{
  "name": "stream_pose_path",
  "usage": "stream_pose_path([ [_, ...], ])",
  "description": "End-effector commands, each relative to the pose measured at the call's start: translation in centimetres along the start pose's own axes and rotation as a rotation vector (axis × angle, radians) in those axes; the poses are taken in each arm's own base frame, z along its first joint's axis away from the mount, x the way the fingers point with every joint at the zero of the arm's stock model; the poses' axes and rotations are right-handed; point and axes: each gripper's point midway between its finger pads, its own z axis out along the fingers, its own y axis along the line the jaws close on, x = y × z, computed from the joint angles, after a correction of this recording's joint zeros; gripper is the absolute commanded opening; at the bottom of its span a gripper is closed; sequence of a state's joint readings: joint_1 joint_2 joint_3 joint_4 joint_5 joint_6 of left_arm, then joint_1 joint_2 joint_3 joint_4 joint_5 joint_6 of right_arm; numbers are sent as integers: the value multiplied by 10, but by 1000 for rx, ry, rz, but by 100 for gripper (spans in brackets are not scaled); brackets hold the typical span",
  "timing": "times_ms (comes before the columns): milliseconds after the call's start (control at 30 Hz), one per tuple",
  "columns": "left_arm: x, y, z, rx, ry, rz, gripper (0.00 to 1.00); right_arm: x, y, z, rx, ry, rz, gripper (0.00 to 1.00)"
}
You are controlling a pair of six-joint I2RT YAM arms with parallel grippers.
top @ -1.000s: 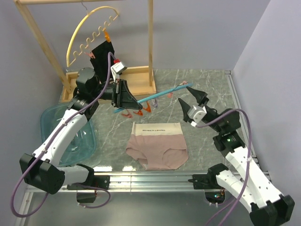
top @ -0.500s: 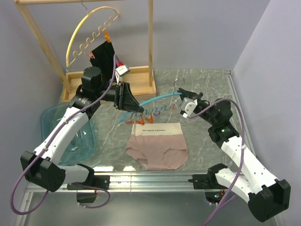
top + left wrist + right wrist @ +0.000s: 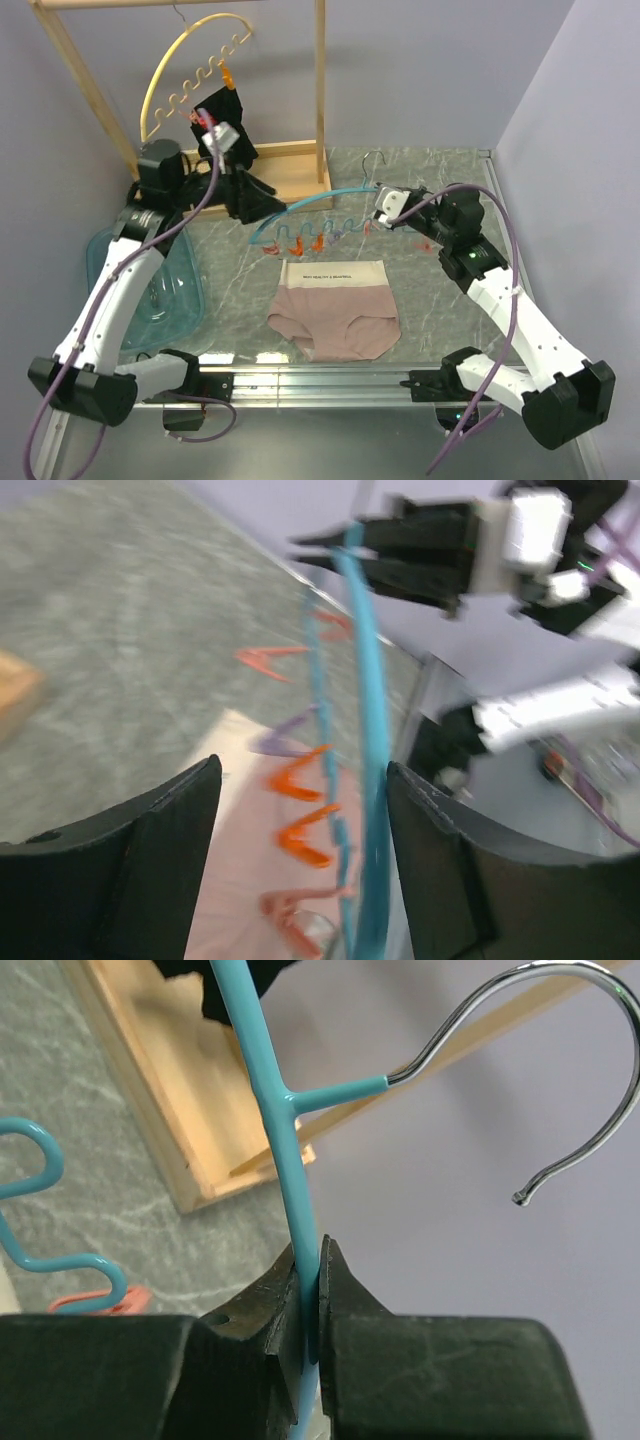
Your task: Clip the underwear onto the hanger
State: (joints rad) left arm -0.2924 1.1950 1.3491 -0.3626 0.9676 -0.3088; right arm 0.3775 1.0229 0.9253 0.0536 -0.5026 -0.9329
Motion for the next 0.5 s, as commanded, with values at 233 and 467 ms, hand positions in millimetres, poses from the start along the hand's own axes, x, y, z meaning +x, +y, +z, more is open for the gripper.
stream_pose_path([
  [233, -9, 47, -71, -465, -366, 41, 87, 1, -50, 6, 145, 124, 26, 0],
  [467, 35, 84, -83, -640, -302, -25, 87, 28, -52, 21, 147, 312, 123, 0],
])
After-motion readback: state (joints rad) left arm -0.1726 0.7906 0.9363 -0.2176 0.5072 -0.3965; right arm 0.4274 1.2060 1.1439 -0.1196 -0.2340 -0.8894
